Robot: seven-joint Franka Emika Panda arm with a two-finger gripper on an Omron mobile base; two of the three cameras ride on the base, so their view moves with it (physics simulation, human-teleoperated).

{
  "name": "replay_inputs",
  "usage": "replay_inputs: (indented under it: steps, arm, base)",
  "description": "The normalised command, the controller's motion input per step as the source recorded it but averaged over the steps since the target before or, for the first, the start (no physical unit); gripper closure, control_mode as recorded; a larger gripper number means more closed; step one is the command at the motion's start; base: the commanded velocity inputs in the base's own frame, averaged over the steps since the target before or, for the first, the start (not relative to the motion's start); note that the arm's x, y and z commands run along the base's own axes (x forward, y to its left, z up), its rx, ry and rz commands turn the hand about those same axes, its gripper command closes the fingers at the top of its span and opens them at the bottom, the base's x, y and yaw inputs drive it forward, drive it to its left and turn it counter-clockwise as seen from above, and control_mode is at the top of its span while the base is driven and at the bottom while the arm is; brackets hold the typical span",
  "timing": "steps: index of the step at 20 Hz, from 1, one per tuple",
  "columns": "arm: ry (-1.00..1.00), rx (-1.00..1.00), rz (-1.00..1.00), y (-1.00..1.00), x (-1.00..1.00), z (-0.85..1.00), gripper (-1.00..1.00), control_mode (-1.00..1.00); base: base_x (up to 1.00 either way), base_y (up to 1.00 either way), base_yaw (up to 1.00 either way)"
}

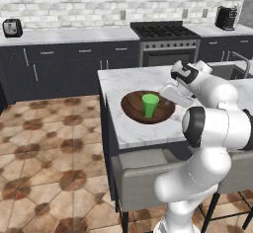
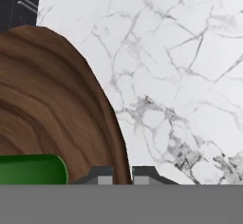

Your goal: Place the cup inside the bowl on the dining table and move the bowl to any counter.

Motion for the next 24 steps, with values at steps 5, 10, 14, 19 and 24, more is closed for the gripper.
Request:
replay_inputs:
  steps: [5, 10, 14, 19, 24]
  arm:
    - [0.0, 0.15, -0.03, -0.22, -0.14, 0.28, 1.0, -1.0]
    - [0.0, 0.07, -0.07, -0.23, -0.22, 0.27, 1.0, -1.0]
    - [0.0, 0.0, -0.06, -0.11, -0.29, 0.26, 1.0, -1.0]
    - [0.0, -0.01, -0.05, -0.08, -0.33, 0.29, 1.0, -1.0]
    - [0.0, 0.0, -0.06, -0.14, -0.45, 0.27, 1.0, -1.0]
  base:
    - [0.0, 0.0, 0.0]
    - [0.0, 0.0, 0.0]
    - [0.0, 0.0, 0.0]
    - [0.0, 0.0, 0.0]
    - [0.0, 0.0, 0.0]
